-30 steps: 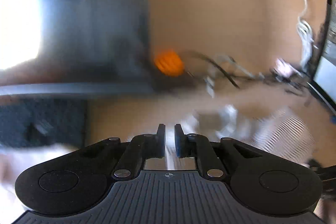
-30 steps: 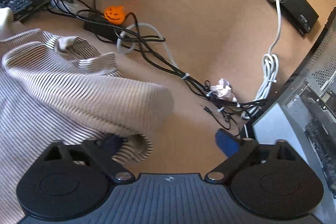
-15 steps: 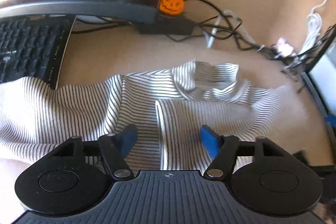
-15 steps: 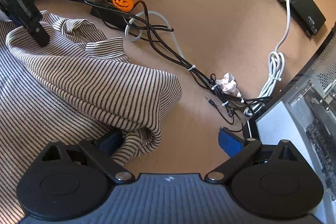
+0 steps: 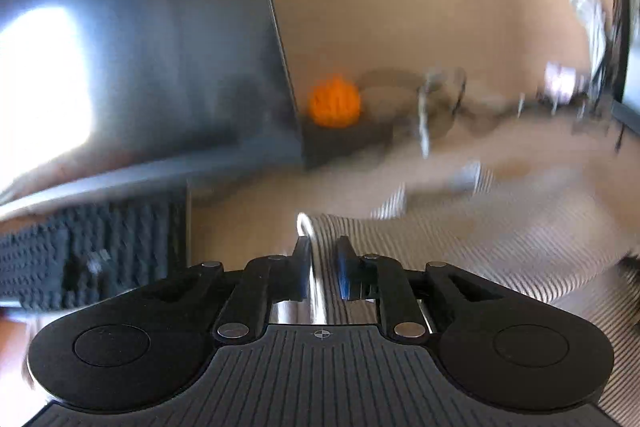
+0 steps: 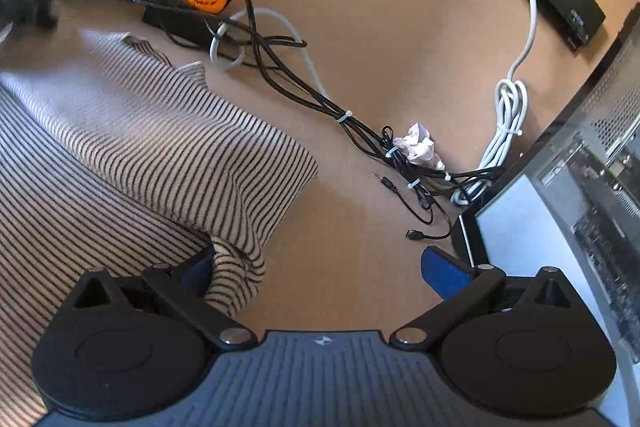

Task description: Fold clothes

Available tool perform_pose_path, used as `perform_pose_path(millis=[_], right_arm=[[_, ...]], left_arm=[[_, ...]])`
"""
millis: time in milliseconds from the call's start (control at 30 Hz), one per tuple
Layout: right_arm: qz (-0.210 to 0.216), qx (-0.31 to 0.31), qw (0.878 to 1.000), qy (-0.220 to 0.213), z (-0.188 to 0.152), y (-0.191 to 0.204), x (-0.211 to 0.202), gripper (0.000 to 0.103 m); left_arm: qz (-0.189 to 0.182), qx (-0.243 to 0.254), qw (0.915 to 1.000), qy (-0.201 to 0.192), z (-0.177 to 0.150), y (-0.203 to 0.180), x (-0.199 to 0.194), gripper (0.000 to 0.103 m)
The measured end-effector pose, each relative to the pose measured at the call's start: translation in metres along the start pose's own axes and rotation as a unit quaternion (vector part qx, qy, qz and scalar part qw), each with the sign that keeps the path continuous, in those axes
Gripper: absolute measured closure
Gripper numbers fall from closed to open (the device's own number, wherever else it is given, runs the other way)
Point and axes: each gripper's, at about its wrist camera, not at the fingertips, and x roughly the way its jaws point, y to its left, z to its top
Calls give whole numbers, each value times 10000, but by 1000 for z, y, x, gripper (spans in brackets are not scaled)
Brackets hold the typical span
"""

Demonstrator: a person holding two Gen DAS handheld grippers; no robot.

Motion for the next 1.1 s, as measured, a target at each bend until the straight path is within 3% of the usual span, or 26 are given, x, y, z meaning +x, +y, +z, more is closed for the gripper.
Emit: perform_pose_path(millis=[67, 100, 133, 200, 300, 367, 467, 567, 600, 900, 1000, 1100], right_arm=[[308, 263, 9992, -8, 4, -12, -11, 0], [503, 449, 9977, -26, 7, -21, -18, 0], [719, 720, 9948, -55, 9, -30, -25, 0], [1124, 1285, 9853, -83, 14, -49, -35, 0], [1347, 1901, 9724, 115, 26, -60, -20, 0], [1192, 1959, 9729, 282, 30, -55, 2, 0], [950, 1493, 9805, 856, 30, -30, 39, 0], [1010, 1410, 9817, 793, 32, -30, 32, 0], [1031, 1386, 9820, 766, 33, -30, 29, 0], [1226, 1166, 9842, 527, 42, -29, 3, 0], [1807, 1296, 9738, 479, 37, -23, -21, 0], [2324, 1402, 9610, 527, 32, -7, -36, 0]], left_arm=[[-21, 5, 9997, 228, -7, 3, 10, 76], [-79, -93, 9996, 270, -8, 8, 10, 66], [-161, -239, 9992, 279, -8, 14, 6, 49], [-490, -636, 9965, 235, -3, 28, -6, 33], [-1128, -1073, 9878, 56, 2, 39, -28, 9], [-1570, -1169, 9806, 55, 9, 30, -26, 8], [-2013, -1230, 9711, 361, 9, 19, -20, 7], [-2075, -1267, 9646, 1025, -1, 8, 3, 7], [-2062, -1294, 9638, 1085, -4, 6, 5, 7], [-2047, -1668, 9579, 1123, -6, 8, 1, 2], [-2109, -1798, 9568, 874, -3, 27, -21, 2], [-1917, -2004, 9593, 537, -4, 56, -44, 2]])
